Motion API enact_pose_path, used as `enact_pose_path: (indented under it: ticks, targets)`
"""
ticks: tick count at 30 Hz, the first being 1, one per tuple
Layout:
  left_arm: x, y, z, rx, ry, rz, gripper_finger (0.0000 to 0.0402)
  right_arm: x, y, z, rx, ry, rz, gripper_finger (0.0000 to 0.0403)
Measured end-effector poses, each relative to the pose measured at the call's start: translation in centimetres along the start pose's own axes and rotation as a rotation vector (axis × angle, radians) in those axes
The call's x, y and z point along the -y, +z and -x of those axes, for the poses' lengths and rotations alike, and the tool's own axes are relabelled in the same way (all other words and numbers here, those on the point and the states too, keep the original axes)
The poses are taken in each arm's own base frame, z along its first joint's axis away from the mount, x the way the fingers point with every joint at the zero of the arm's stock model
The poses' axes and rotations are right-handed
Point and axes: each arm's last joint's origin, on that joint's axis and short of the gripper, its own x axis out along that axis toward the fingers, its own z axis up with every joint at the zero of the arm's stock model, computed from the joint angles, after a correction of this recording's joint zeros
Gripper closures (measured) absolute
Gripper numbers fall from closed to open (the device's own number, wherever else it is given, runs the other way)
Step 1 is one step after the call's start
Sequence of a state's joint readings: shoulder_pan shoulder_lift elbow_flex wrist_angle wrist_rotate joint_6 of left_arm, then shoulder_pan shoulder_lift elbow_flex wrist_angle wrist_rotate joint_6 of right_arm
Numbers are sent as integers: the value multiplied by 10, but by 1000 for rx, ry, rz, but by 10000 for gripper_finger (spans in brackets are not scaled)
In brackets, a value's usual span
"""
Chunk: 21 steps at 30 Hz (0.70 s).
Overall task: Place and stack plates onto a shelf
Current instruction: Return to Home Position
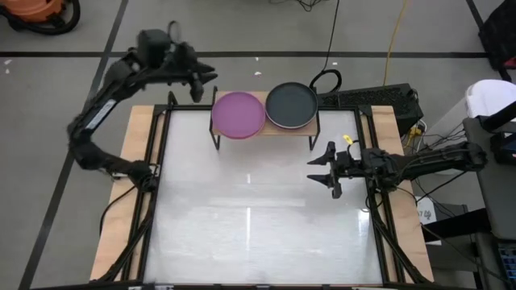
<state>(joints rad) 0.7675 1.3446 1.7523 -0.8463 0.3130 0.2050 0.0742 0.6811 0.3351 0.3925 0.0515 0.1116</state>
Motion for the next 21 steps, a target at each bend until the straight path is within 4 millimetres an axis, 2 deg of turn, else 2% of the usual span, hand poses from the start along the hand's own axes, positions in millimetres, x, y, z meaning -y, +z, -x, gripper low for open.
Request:
enact_pose_path:
  ticks: [5, 10, 15, 21]
  targets:
    - [36, 7, 45, 125, -75, -79, 284, 0, 2, 6, 2, 0, -4, 197]
    - [60, -10, 70, 219, -106, -126, 284, 0, 6, 19, 18, 2, 13, 197]
    - [74, -48, 73, 287, -138, -114, 284, 1, 11, 35, 50, 1, 19, 197]
    - [86, -104, 56, 381, -195, -87, 284, 1, 12, 49, 61, 2, 23, 197]
